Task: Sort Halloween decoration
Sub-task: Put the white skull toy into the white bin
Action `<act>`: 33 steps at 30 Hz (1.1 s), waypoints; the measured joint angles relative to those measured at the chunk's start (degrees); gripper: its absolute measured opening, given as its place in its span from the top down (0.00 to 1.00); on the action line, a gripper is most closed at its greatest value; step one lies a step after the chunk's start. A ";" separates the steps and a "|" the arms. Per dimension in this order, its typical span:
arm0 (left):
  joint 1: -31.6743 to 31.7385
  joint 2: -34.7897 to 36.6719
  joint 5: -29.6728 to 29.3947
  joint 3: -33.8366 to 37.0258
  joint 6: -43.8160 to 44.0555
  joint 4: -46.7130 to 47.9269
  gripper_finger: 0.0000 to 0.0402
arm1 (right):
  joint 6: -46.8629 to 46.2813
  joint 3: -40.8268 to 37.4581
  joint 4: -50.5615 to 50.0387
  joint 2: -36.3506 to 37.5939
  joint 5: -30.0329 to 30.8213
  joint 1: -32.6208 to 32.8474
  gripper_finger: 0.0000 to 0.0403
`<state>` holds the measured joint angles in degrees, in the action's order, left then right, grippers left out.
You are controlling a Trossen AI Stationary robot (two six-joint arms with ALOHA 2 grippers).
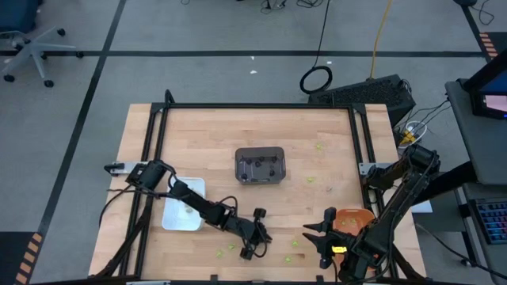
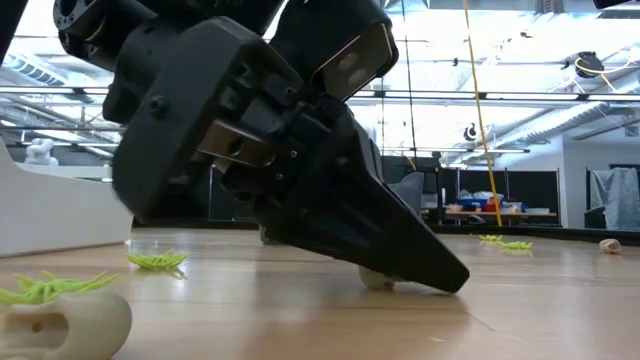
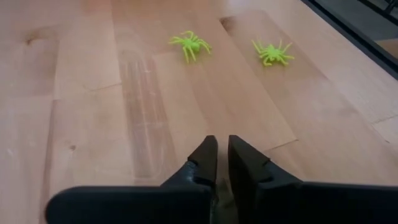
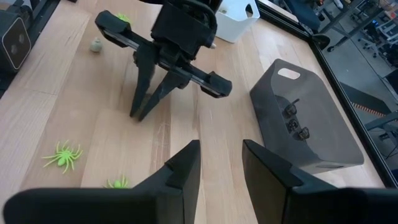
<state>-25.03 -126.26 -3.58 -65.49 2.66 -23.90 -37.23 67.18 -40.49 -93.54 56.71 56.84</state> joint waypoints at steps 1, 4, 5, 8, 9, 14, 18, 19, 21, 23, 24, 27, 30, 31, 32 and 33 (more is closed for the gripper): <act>0.04 0.00 -0.06 0.02 0.00 0.02 0.95 | 0.00 0.00 0.00 0.00 0.00 0.00 0.74; 0.00 0.19 -0.28 0.04 -0.02 0.02 0.96 | 0.00 0.00 0.00 0.00 0.00 0.00 0.74; 0.00 0.58 -0.27 0.04 -0.01 0.07 0.96 | 0.00 0.00 0.00 0.00 0.00 0.00 0.74; 0.00 1.40 -0.21 0.13 -0.09 0.68 0.96 | 0.00 0.00 0.00 0.00 0.00 0.00 0.74; 0.00 1.84 -0.19 0.17 -0.20 1.26 0.96 | 0.00 0.00 0.00 0.00 0.00 0.00 0.74; 0.00 4.98 -0.19 0.40 -0.17 6.43 0.96 | 0.00 0.00 -0.02 0.00 0.00 0.00 0.74; -0.03 7.16 -0.99 0.44 0.47 10.74 0.97 | 0.03 0.00 -0.03 0.00 0.00 -0.01 0.74; -0.03 7.75 -1.04 0.45 1.01 11.14 0.97 | 0.09 0.00 -0.03 0.00 0.00 -0.02 0.74; -0.03 8.36 -1.18 0.41 1.51 10.94 0.97 | 0.20 0.00 -0.02 0.00 0.00 0.00 0.74; -0.03 8.67 -1.22 0.39 1.53 11.01 0.97 | 0.22 0.00 -0.04 0.00 0.00 -0.02 0.74; -0.03 8.68 -1.22 0.39 1.53 10.89 0.97 | 0.22 0.00 -0.02 0.00 0.00 -0.02 0.74; -0.07 8.97 -1.35 0.39 2.50 11.25 0.97 | 0.22 0.00 -0.03 0.00 -0.01 -0.02 0.74; -0.07 10.35 -1.50 0.34 6.36 14.23 0.96 | 0.22 0.00 -0.03 0.00 0.00 -0.02 0.74; -0.07 11.09 -1.77 0.30 7.91 15.77 0.96 | 0.22 0.00 -0.02 0.00 0.00 -0.02 0.74; -0.07 12.05 -2.67 0.30 9.35 17.70 0.96 | 0.22 0.00 -0.02 0.00 0.00 -0.02 0.74; -0.25 12.95 -4.03 0.30 10.71 19.30 0.96 | 0.22 0.00 -0.04 0.00 0.00 -0.02 0.74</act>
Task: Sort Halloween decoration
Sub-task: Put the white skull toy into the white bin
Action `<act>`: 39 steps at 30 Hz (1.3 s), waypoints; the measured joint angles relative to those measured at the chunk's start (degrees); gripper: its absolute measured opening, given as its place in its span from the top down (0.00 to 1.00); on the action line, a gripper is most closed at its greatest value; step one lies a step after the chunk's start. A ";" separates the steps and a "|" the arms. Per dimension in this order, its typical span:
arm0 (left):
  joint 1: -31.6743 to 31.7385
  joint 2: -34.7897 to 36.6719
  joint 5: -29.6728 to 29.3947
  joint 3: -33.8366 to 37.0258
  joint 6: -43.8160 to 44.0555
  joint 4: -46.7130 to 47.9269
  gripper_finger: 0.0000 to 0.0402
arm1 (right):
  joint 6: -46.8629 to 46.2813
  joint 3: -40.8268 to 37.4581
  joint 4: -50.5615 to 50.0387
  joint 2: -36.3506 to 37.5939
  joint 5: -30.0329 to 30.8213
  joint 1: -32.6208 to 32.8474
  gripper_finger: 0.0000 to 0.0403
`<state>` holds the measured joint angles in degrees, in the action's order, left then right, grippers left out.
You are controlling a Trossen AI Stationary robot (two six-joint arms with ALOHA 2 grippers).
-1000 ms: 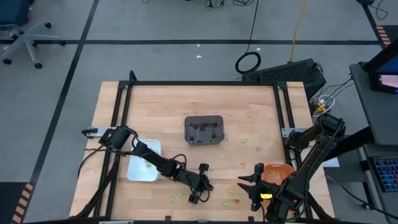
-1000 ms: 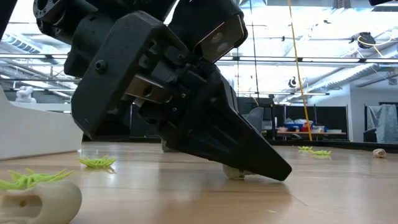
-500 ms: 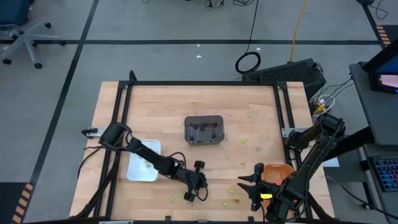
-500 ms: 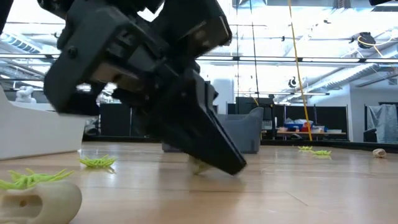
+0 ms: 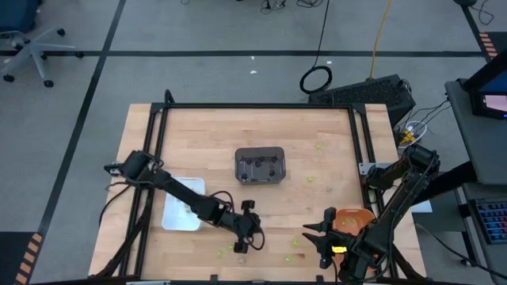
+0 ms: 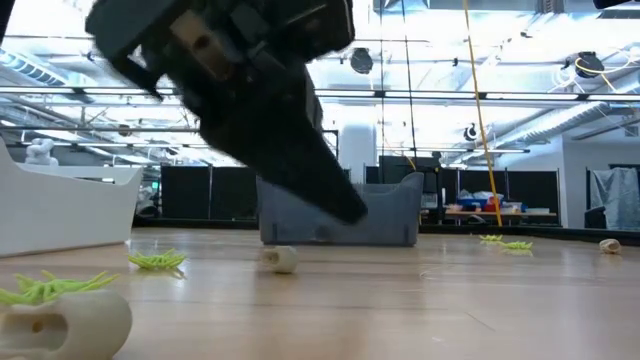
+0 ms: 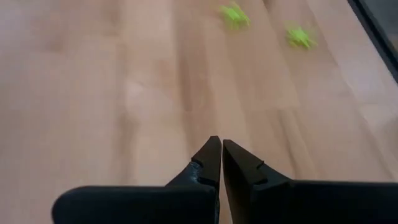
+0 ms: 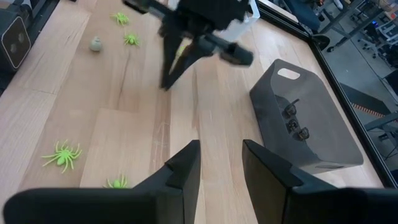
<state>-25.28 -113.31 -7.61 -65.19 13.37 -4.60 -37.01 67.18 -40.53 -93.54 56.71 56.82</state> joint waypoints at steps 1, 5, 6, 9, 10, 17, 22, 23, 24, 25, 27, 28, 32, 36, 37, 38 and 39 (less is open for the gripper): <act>-0.25 0.97 -1.63 0.00 1.08 0.88 0.96 | 0.00 0.00 0.02 0.00 0.00 0.00 0.74; -2.54 3.44 -7.66 -0.11 -0.17 4.65 0.96 | 0.00 0.00 0.02 0.00 0.00 0.00 0.74; -3.16 3.55 -8.73 -0.11 -0.60 5.84 0.96 | 0.00 0.00 0.02 0.00 0.00 0.00 0.74; -4.33 3.53 -9.28 -0.11 -0.63 8.88 0.94 | 0.01 0.00 0.00 0.00 0.00 0.00 0.74; -4.59 3.51 -9.89 -0.11 0.31 9.69 0.92 | 0.00 0.00 0.00 0.00 0.00 0.00 0.74; -6.00 3.51 -12.73 -0.11 1.64 8.57 0.64 | 0.16 0.00 0.01 0.00 0.00 -0.13 0.74; -6.60 1.97 -16.43 -0.07 -1.71 3.85 0.49 | 0.05 0.00 0.02 0.00 0.01 -0.13 0.74; -6.86 1.42 -17.37 0.00 -2.35 3.80 0.48 | -0.17 0.00 0.00 0.00 0.00 -0.13 0.74; -7.09 0.80 -17.91 0.00 -3.09 3.28 0.48 | -0.41 0.00 0.01 0.00 0.00 -0.13 0.74; -7.21 0.31 -18.29 -0.02 -3.26 3.07 0.47 | -0.51 0.00 0.02 0.00 0.00 -0.13 0.74; -7.23 -0.65 -18.61 -0.02 -3.23 3.11 0.47 | -0.60 0.00 0.00 0.00 0.00 -0.13 0.74; -7.13 -1.15 -18.59 -0.02 -3.18 2.87 0.47 | -0.61 0.00 0.02 0.00 0.00 -0.13 0.74; -7.13 -2.13 -18.85 -0.02 -1.49 1.87 0.47 | -0.27 0.00 0.01 0.00 -0.02 -0.13 0.74; -7.55 -2.11 -18.96 -0.02 0.73 -2.13 0.47 | -0.01 0.00 0.00 0.00 0.00 -0.13 0.74; -7.84 -2.11 -19.02 -0.02 0.21 -3.15 0.47 | -0.02 0.00 0.00 0.00 -0.02 -0.13 0.74; -8.21 -2.09 -19.07 -0.02 -1.03 -3.88 0.47 | -0.02 0.00 0.00 0.00 0.00 -0.13 0.74; -8.71 -2.07 -19.22 -0.04 -2.64 -4.17 0.47 | -0.02 0.00 0.00 0.00 0.00 -0.13 0.74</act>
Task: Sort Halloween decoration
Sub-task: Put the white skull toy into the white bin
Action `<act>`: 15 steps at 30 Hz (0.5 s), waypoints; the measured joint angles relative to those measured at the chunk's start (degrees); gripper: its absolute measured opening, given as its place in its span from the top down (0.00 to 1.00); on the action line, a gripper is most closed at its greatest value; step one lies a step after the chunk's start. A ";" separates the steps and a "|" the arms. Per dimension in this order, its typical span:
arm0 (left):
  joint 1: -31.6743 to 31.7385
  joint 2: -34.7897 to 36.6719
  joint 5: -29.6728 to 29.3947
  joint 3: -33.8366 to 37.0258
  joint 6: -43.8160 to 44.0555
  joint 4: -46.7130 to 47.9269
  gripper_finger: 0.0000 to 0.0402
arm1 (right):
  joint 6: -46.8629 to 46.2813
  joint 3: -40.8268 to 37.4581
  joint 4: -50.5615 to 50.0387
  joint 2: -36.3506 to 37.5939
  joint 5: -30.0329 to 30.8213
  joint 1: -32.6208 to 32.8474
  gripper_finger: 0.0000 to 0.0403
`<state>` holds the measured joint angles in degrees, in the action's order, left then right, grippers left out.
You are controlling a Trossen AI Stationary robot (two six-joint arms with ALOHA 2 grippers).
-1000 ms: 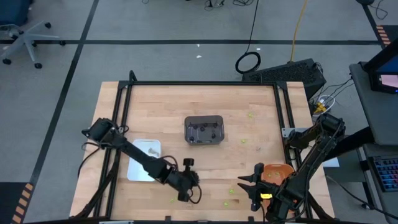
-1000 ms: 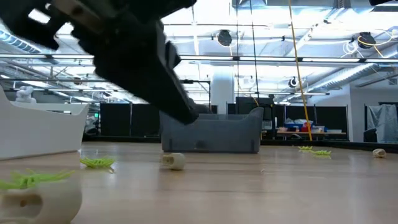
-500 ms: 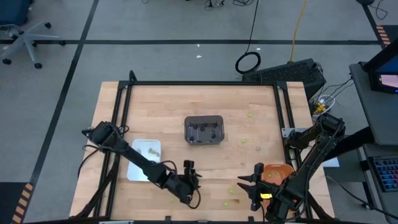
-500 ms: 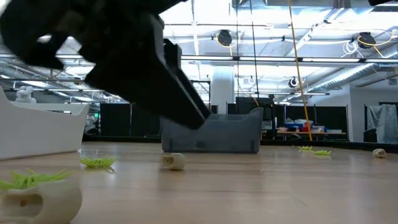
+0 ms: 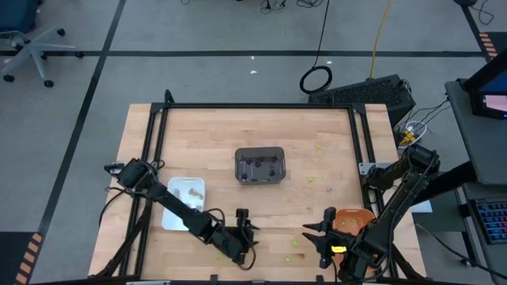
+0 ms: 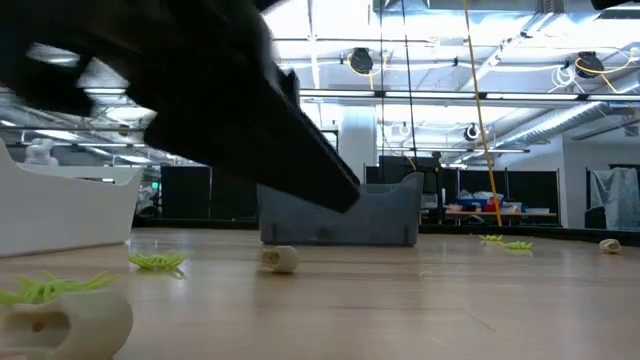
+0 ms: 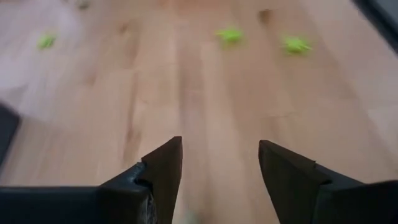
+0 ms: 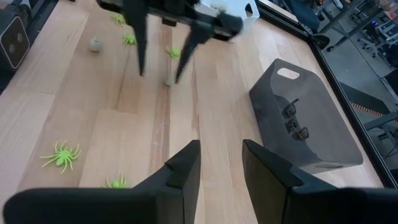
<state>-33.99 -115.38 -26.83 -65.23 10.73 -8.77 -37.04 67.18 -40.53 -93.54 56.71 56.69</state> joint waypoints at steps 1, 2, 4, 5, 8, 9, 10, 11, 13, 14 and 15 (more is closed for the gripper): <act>-0.40 0.02 -0.31 0.00 -1.49 0.01 0.47 | -0.05 0.00 0.00 0.00 -0.02 0.00 0.74; -0.76 0.03 -0.48 0.15 -2.62 -0.23 0.47 | -0.17 0.00 0.00 0.00 -0.02 0.00 0.74; -0.92 0.06 -0.57 2.05 -4.07 -3.72 0.47 | -0.40 0.00 0.00 0.00 -0.02 0.00 0.74; -0.69 0.07 -0.70 3.47 -4.55 -6.22 0.47 | -0.48 0.00 0.00 0.00 -0.02 0.00 0.74; 0.14 0.07 -0.57 8.06 -3.83 -13.40 0.47 | -0.57 0.00 0.00 0.00 -0.02 0.00 0.74; 0.40 0.07 -0.43 9.52 -2.69 -15.37 0.47 | -0.51 0.00 0.00 0.00 -0.02 0.00 0.74; 0.72 0.07 -0.24 10.98 -1.90 -17.66 0.47 | -0.37 0.00 0.00 0.00 -0.03 0.00 0.74; 0.87 0.07 -0.13 12.42 -1.28 -19.95 0.47 | -0.35 0.00 0.00 0.00 -0.03 0.00 0.74; 0.98 0.07 -0.12 14.68 -0.94 -24.56 0.47 | -0.14 0.00 -0.02 0.00 -0.02 -0.05 0.74; 0.98 0.07 -0.09 15.42 -0.76 -26.45 0.47 | -0.03 0.00 -0.02 -0.02 -0.04 -0.09 0.74; 1.06 0.13 -0.19 15.96 -0.17 -27.43 0.47 | -0.01 0.00 -0.02 -0.02 -0.02 -0.11 0.74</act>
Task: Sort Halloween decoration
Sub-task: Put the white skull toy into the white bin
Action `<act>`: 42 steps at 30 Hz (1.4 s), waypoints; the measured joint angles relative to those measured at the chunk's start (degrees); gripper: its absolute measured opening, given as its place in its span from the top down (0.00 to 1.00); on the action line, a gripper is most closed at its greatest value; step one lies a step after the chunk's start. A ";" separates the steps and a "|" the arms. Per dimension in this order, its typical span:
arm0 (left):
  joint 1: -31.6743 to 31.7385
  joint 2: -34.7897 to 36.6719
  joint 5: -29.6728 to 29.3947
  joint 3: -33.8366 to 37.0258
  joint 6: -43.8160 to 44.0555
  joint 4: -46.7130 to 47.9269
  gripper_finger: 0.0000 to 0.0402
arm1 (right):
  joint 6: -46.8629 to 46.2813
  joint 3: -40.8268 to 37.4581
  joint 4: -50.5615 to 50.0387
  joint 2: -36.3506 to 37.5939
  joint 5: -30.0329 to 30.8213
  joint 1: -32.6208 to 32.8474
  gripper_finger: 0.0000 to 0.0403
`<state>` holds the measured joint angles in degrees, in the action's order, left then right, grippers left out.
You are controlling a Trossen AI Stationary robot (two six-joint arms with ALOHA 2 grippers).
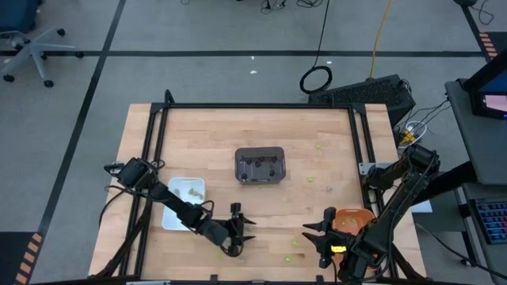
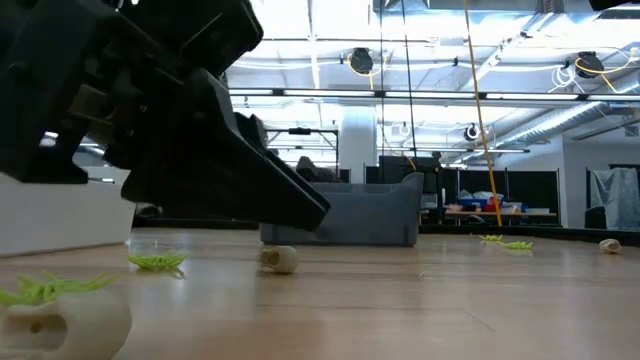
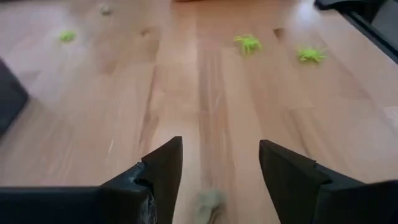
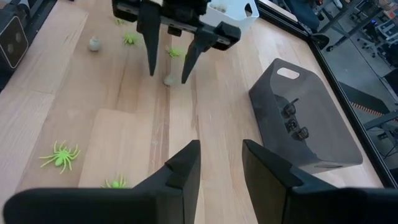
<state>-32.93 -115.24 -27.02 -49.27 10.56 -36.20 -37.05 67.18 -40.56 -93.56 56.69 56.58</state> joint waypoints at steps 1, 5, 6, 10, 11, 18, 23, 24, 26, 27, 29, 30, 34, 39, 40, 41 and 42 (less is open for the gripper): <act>0.14 0.03 -0.23 0.26 1.08 0.18 0.47 | 0.01 0.00 0.00 0.00 0.00 0.00 0.74; 1.38 0.00 -0.42 0.57 5.92 3.66 0.47 | 0.00 0.00 0.02 -0.02 0.00 0.00 0.74; 1.73 0.00 0.14 0.54 6.76 3.84 0.47 | 0.00 0.00 0.01 -0.02 0.00 0.00 0.74; 2.57 0.00 2.73 0.52 7.73 4.56 0.47 | 0.01 0.00 0.02 -0.02 0.00 0.00 0.74; 2.74 0.00 3.39 0.51 8.20 4.98 0.47 | 0.01 0.00 0.02 -0.02 0.00 0.00 0.74; 3.04 0.16 4.25 0.30 10.15 9.91 0.54 | 0.01 0.00 0.02 -0.02 0.00 0.00 0.74; 3.04 0.22 4.84 0.30 10.13 11.03 0.66 | 0.01 0.00 0.02 -0.02 0.00 0.00 0.74; 3.04 0.22 4.91 0.30 10.13 11.24 0.68 | 0.01 0.00 0.02 -0.02 0.00 0.00 0.74; 3.06 0.22 4.96 0.30 10.13 12.09 0.74 | 0.01 0.00 0.02 -0.02 0.01 0.00 0.74; 3.17 0.24 4.99 0.26 10.10 12.47 0.77 | 0.01 0.00 0.02 -0.02 0.01 0.00 0.74; 3.37 0.26 5.40 0.25 10.01 12.86 0.83 | 0.01 0.00 0.02 -0.02 0.00 0.00 0.74; 3.44 0.29 5.51 0.28 9.96 12.99 0.85 | 0.01 0.00 0.02 -0.02 0.00 0.00 0.74; 3.50 0.27 5.55 0.30 9.96 13.13 0.90 | 0.01 0.00 0.02 -0.02 0.00 0.00 0.74; 3.52 0.19 5.60 0.35 10.04 12.93 0.88 | 0.01 0.00 0.02 -0.02 0.02 0.00 0.74; 3.52 0.19 5.63 0.40 10.01 12.54 0.88 | 0.01 0.00 0.02 -0.02 0.02 0.00 0.74; 3.45 0.35 5.75 0.43 10.02 12.20 0.88 | 0.01 0.00 0.02 -0.02 0.02 0.00 0.74; 3.32 0.63 5.93 0.48 10.02 11.96 0.88 | 0.01 0.00 0.03 -0.02 0.02 0.00 0.74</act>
<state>-29.61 -114.62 -21.09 -48.79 20.58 -24.24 -37.04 67.18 -40.52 -93.58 56.71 56.58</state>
